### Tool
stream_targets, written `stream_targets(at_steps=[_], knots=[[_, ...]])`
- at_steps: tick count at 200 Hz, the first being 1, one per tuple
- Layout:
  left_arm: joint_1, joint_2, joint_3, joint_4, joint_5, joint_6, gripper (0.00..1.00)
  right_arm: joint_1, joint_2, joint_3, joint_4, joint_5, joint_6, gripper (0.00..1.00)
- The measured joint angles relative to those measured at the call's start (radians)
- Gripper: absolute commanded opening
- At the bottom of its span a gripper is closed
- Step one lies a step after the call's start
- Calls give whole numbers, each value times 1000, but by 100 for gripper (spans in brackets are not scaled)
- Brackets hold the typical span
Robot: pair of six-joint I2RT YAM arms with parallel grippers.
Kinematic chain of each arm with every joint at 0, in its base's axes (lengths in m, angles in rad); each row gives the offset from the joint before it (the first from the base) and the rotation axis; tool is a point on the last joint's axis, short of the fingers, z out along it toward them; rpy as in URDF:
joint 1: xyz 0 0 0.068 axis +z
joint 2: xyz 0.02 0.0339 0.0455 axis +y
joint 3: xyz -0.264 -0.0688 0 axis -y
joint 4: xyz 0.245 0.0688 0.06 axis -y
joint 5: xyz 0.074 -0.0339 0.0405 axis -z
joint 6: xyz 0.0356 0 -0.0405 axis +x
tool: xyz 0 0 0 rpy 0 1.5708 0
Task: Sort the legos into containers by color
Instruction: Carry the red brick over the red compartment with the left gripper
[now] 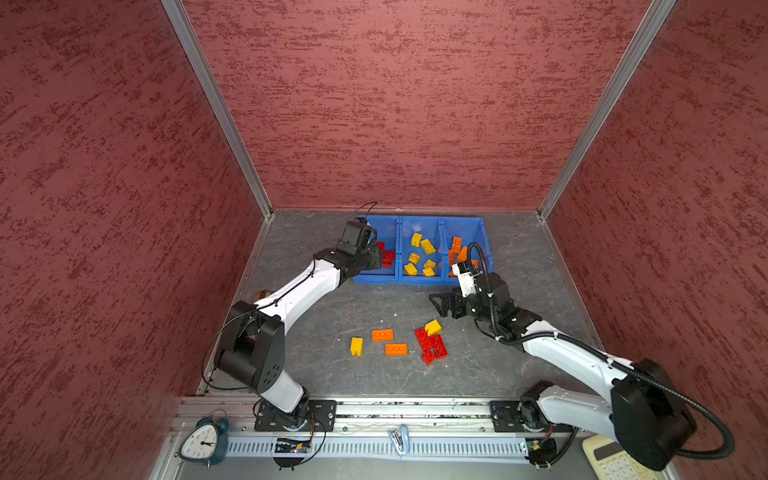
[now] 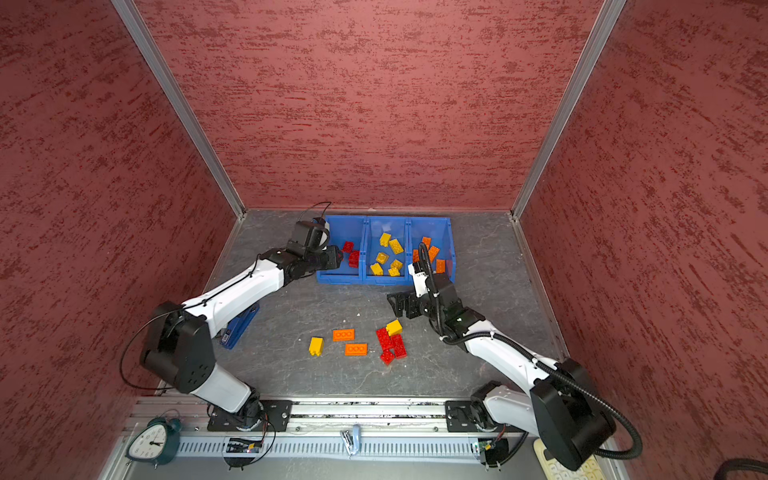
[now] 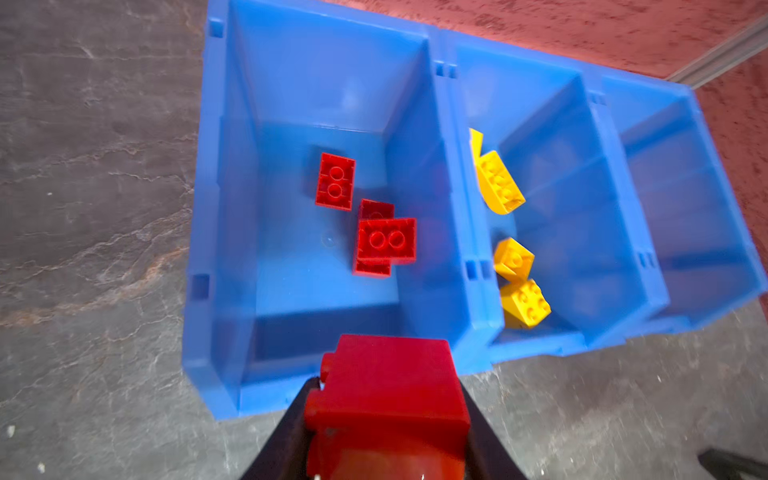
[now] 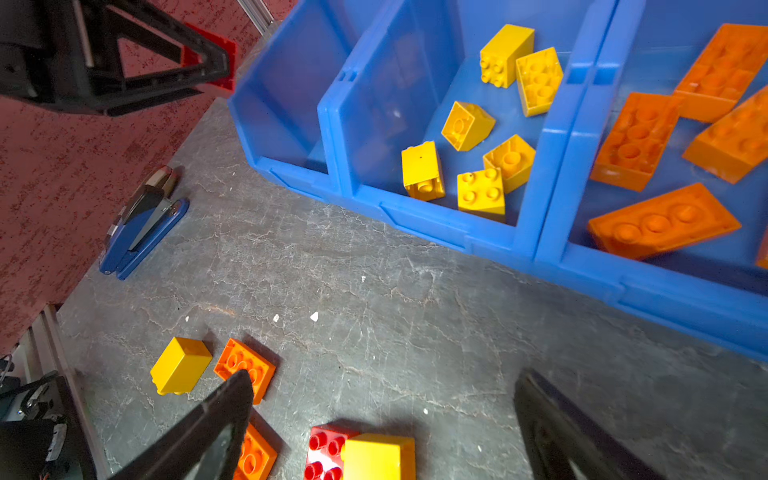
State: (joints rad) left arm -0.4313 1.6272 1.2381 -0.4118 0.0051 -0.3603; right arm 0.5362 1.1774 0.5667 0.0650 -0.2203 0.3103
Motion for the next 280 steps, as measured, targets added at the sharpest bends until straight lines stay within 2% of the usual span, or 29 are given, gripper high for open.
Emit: stream_targets(at_steps=[52, 83, 165, 280], knots=[[5, 203, 149, -41, 80, -30, 27, 0, -2, 0, 2, 12, 11, 99], [1, 279, 183, -48, 97, -55, 27, 0, -7, 0, 1, 27, 14, 99], [0, 374, 204, -42, 98, -91, 29, 0, -13, -3, 1, 40, 19, 99], [59, 508, 392, 20, 9, -122, 32, 0, -35, -18, 1, 54, 23, 99]])
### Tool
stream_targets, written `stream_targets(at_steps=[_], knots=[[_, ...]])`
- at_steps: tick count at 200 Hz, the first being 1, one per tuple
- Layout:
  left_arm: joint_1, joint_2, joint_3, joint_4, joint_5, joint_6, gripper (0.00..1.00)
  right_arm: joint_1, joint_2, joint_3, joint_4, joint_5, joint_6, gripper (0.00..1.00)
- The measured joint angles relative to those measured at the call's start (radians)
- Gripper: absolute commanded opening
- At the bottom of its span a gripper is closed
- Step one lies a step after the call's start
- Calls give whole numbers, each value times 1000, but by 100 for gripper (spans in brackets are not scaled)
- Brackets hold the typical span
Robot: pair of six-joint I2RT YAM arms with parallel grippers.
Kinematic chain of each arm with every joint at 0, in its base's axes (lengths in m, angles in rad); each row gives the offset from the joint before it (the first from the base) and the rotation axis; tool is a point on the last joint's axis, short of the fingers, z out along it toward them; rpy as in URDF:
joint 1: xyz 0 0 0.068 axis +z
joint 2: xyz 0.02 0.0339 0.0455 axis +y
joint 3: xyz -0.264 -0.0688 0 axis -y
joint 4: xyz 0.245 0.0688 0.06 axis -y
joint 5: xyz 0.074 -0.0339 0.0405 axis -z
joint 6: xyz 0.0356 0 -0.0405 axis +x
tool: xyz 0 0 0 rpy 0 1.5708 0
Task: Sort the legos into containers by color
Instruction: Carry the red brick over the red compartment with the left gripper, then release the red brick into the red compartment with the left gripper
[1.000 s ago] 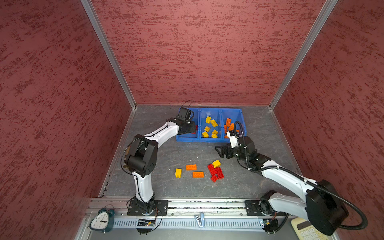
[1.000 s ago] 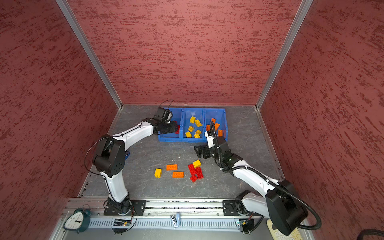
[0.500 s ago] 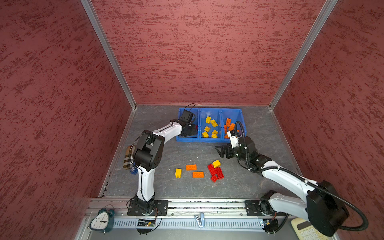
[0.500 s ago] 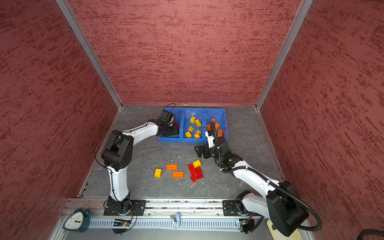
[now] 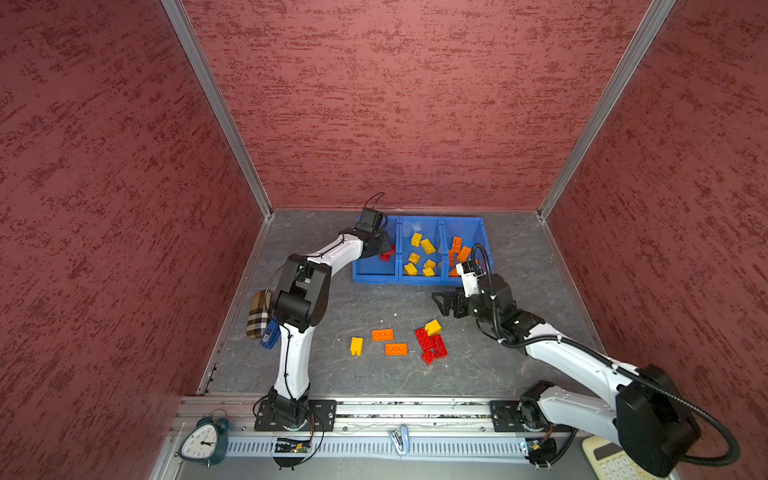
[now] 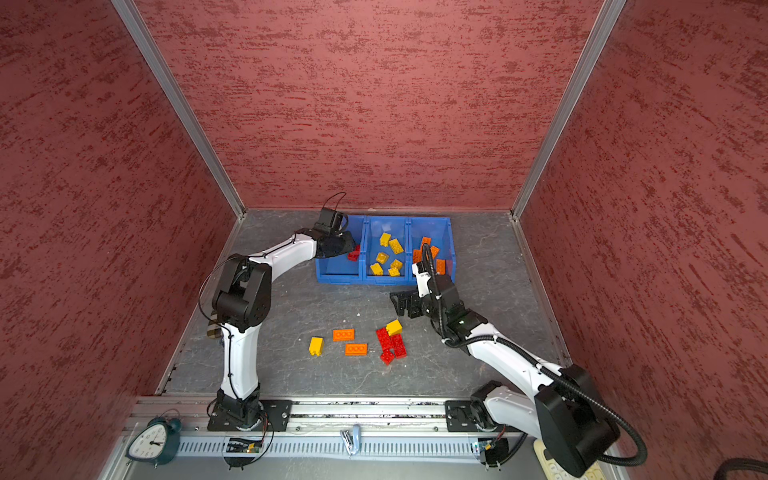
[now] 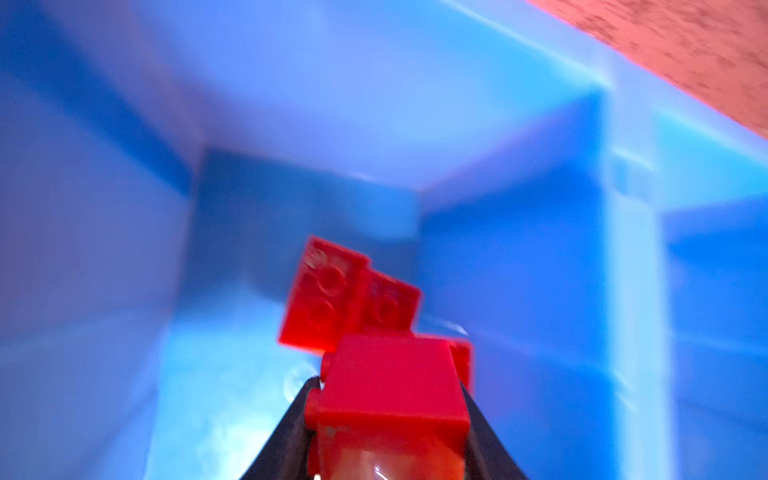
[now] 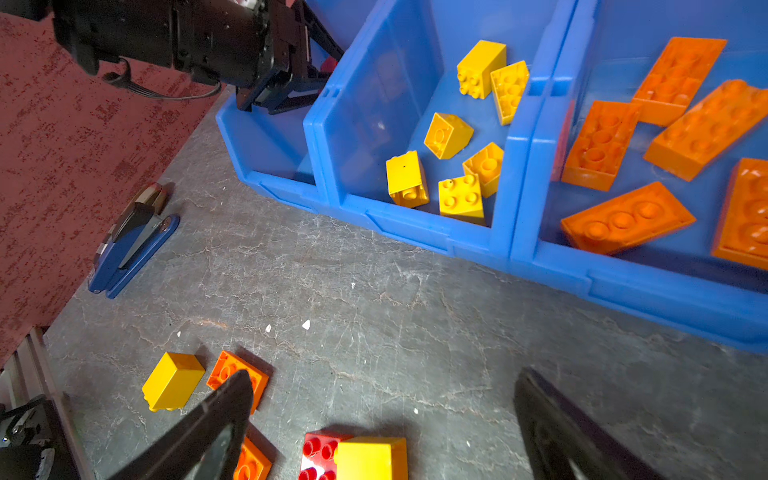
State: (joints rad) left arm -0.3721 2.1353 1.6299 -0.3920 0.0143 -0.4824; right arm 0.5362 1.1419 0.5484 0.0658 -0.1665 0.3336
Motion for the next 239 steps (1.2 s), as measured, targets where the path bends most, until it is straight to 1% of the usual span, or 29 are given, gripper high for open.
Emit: stream_targets(at_steps=[26, 73, 103, 136, 174, 222, 239], knots=[[7, 13, 3, -12, -29, 0, 35, 0, 0, 0, 0, 4, 2, 99], [0, 13, 0, -36, -55, 0, 37, 0, 0, 0, 0, 6, 6, 99], [-15, 13, -22, -55, -102, 1, 41, 0, 0, 0, 0, 6, 7, 99], [-35, 10, -50, -113, -169, 8, 49, 0, 1, 0, 0, 6, 6, 99], [-47, -14, -79, -142, -215, 27, 64, 0, 5, 0, 0, 6, 6, 99], [-53, -145, -111, -149, -246, 34, 72, 0, 5, 0, 0, 6, 6, 99], [-56, -195, -129, -140, -250, 35, 82, 0, 5, 0, 0, 6, 6, 99]])
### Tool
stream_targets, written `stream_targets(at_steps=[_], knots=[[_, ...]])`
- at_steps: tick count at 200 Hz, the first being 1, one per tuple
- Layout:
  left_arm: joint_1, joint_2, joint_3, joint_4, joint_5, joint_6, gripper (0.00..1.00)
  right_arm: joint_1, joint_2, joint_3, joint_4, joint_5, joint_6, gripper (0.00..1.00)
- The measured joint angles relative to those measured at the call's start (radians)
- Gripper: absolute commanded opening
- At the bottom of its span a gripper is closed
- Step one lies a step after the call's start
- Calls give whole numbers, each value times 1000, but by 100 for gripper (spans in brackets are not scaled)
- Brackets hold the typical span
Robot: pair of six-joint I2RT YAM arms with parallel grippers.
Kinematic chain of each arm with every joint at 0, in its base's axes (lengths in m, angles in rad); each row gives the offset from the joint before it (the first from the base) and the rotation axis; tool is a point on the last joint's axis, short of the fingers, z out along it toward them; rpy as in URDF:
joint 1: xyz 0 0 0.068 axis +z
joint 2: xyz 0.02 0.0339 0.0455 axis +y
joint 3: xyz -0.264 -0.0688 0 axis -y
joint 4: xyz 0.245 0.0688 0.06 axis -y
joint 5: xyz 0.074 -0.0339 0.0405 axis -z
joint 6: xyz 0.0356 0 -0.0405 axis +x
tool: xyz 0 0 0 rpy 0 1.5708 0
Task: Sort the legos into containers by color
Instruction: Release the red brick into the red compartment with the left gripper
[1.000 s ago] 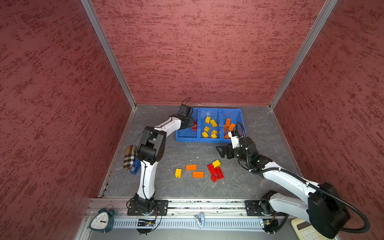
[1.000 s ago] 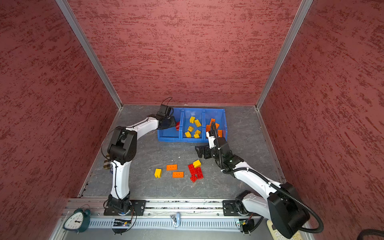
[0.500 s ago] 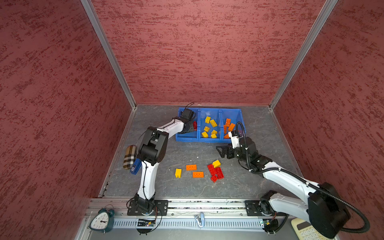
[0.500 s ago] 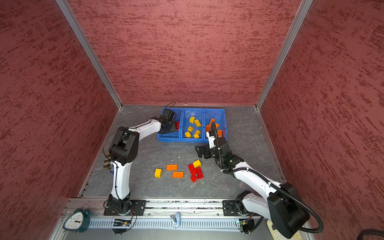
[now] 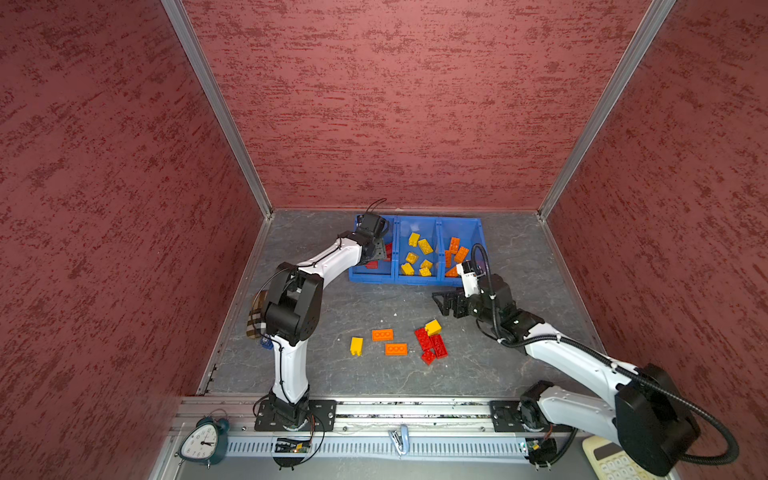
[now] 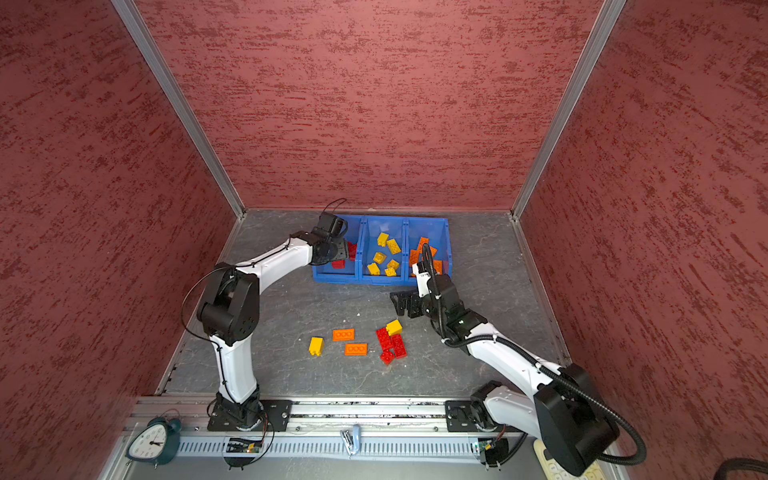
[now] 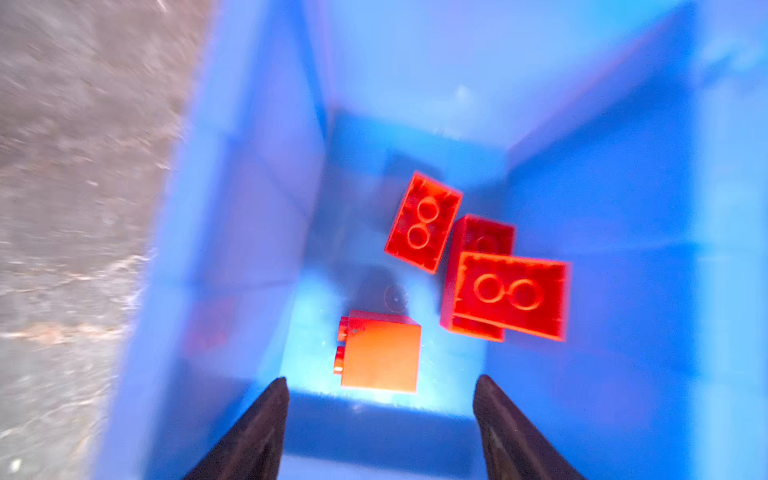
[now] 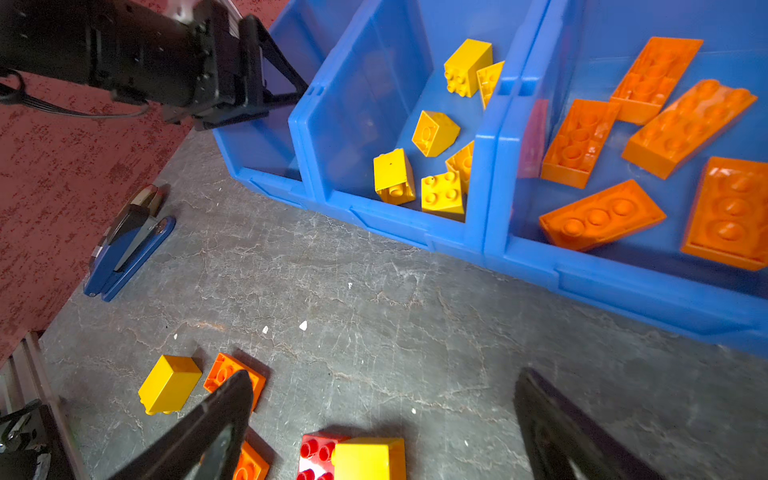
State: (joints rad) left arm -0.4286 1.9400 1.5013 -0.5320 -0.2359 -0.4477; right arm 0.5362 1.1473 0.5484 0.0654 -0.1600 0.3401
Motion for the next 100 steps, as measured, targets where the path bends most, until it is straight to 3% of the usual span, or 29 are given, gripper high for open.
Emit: stream_targets(at_steps=[47, 79, 100], knots=[[-88, -182, -126, 4, -35, 8, 100, 0, -5, -9, 2, -1, 1, 99], [-197, -359, -253, -41, -84, 2, 100, 10, -20, -48, 19, -49, -46, 99], [-216, -462, -352, -94, -130, -56, 100, 53, -18, -50, 24, -78, -120, 99]])
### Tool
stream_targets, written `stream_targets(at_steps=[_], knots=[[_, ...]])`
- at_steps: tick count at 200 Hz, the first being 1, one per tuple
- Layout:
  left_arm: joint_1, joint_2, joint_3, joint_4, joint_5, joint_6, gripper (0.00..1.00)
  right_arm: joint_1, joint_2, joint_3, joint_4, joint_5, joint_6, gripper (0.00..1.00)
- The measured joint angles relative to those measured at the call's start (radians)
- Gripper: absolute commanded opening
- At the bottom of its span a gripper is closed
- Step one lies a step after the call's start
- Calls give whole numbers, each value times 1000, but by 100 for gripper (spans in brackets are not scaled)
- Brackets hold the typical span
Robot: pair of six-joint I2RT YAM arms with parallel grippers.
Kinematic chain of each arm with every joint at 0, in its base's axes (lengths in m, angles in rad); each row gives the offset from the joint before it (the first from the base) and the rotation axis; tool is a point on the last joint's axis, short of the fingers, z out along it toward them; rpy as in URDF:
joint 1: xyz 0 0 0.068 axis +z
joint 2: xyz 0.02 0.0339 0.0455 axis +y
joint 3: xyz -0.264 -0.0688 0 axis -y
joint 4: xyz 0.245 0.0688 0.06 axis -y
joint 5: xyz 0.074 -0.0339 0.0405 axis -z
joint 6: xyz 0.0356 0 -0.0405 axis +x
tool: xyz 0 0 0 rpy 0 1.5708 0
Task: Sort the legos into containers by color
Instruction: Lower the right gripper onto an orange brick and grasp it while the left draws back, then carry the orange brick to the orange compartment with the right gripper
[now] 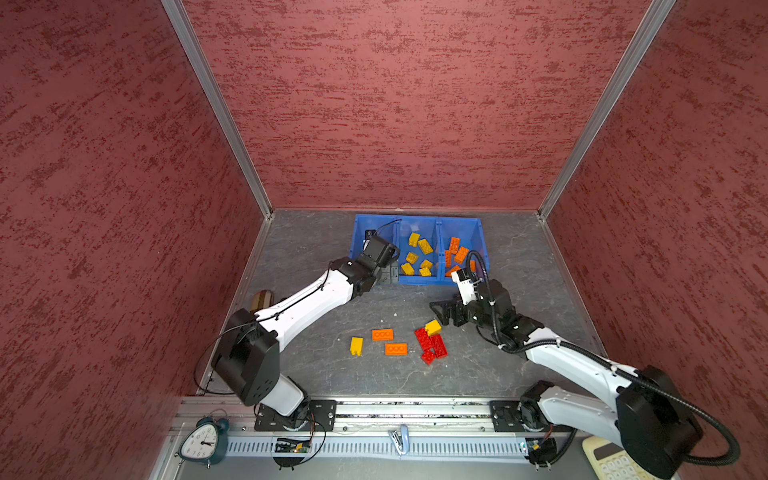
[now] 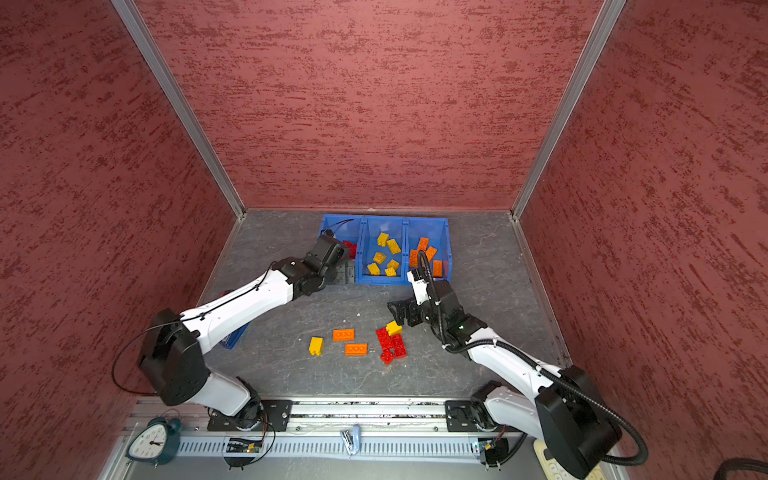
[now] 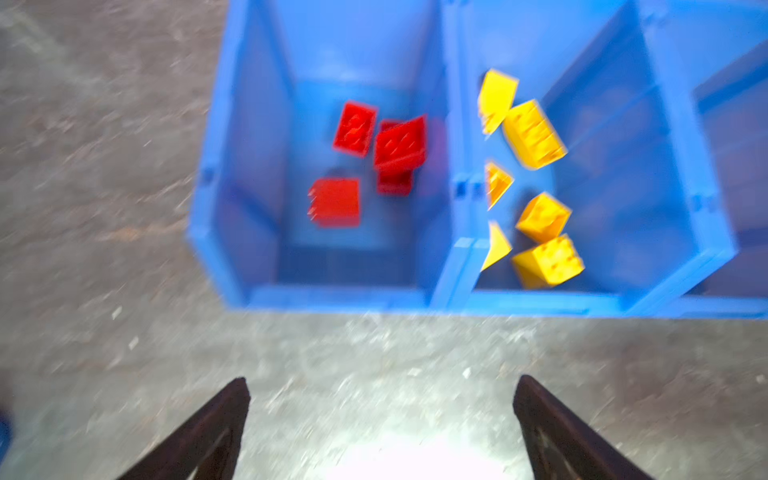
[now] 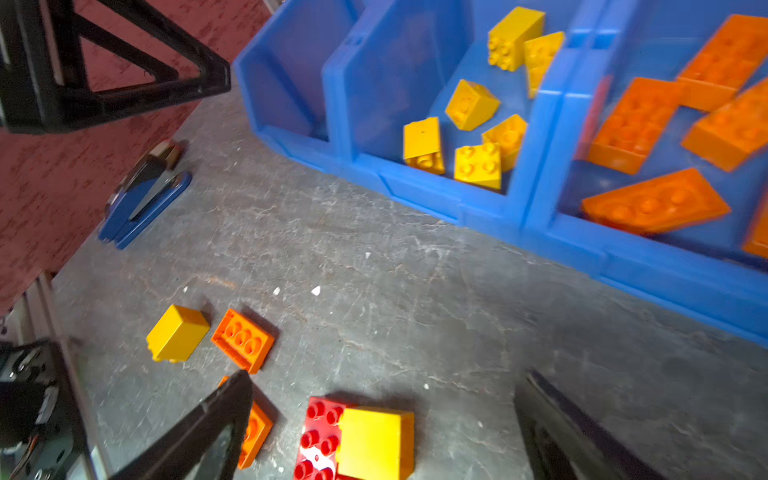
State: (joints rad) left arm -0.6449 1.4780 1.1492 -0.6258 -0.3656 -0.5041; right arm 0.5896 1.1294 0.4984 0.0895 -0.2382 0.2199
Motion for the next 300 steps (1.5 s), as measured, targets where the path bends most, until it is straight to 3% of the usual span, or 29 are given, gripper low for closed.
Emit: stream_targets(at_steps=[26, 61, 95, 119, 199, 257, 300], knots=[[43, -151, -160, -63, -48, -105, 100, 94, 49, 21, 4, -35, -132, 96], [161, -376, -349, -108, -58, -244, 100, 239, 165, 67, -9, -100, -347, 81], [227, -532, -447, -119, -54, -324, 100, 336, 282, 109, -61, -147, -525, 78], [250, -582, -476, -124, -50, -360, 100, 374, 394, 185, -111, -142, -620, 70], [270, -527, -483, -126, 0, -379, 100, 406, 573, 317, -214, -66, -721, 55], [254, -418, -480, -100, 51, -335, 100, 424, 573, 330, -230, -22, -731, 26], [221, -402, -471, -97, 44, -320, 100, 424, 485, 283, -240, 27, -717, 18]])
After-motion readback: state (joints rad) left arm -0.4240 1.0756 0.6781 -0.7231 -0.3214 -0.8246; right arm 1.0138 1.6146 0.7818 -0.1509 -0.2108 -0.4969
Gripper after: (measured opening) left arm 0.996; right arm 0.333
